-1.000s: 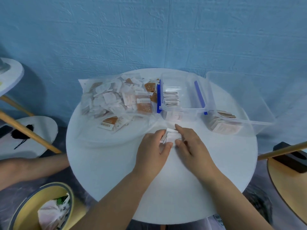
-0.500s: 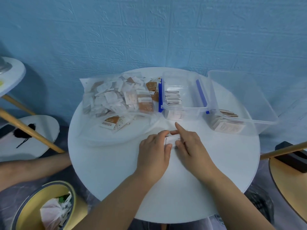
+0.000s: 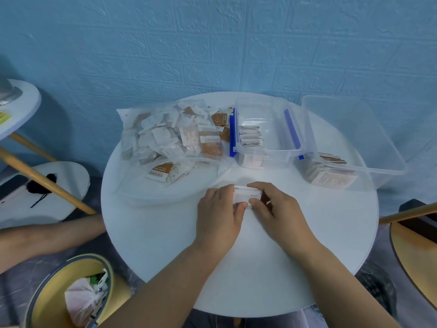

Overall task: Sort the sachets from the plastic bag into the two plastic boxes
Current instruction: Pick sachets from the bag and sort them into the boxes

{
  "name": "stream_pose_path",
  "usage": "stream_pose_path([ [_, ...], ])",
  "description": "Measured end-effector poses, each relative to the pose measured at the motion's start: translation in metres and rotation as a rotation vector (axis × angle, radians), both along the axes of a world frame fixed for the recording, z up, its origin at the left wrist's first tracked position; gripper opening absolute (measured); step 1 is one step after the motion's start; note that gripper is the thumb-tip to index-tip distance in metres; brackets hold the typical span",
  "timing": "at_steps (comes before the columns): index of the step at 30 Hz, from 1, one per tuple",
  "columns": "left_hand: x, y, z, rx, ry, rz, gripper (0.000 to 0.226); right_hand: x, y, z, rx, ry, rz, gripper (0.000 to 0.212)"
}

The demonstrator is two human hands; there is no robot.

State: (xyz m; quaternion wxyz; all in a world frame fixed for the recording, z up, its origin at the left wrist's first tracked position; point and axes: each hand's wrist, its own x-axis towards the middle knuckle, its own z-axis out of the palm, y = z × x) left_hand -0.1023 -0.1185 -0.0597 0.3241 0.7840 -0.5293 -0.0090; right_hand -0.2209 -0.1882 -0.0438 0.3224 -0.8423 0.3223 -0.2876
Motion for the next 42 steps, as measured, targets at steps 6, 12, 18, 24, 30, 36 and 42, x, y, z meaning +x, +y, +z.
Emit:
stream_pose_path([
  [6,0.001,0.003,0.007,-0.054,0.072,-0.046,0.023,-0.001,-0.005,0.007,-0.023,0.030,0.048,0.017],
  [12,0.013,-0.020,0.041,-0.116,0.065,-0.081,0.034,0.004,-0.034,0.045,-0.130,0.019,0.114,0.017],
  [18,0.034,-0.075,0.069,-0.273,-0.022,-0.058,0.022,0.027,-0.088,0.091,-0.204,0.031,0.132,0.014],
  [24,0.046,-0.096,0.034,-0.174,0.184,-0.057,0.072,0.054,-0.158,0.084,-0.085,0.129,0.017,0.012],
  [30,0.043,-0.094,0.014,-0.183,0.423,-0.113,0.088,0.085,-0.198,0.080,0.017,0.230,-0.063,0.017],
  [36,0.040,-0.093,0.013,-0.219,0.359,-0.070,0.086,0.106,-0.204,0.060,0.177,0.333,-0.050,0.015],
  [42,0.040,-0.094,0.010,-0.224,0.354,-0.062,0.086,0.106,-0.204,0.055,0.337,0.321,0.028,0.008],
])
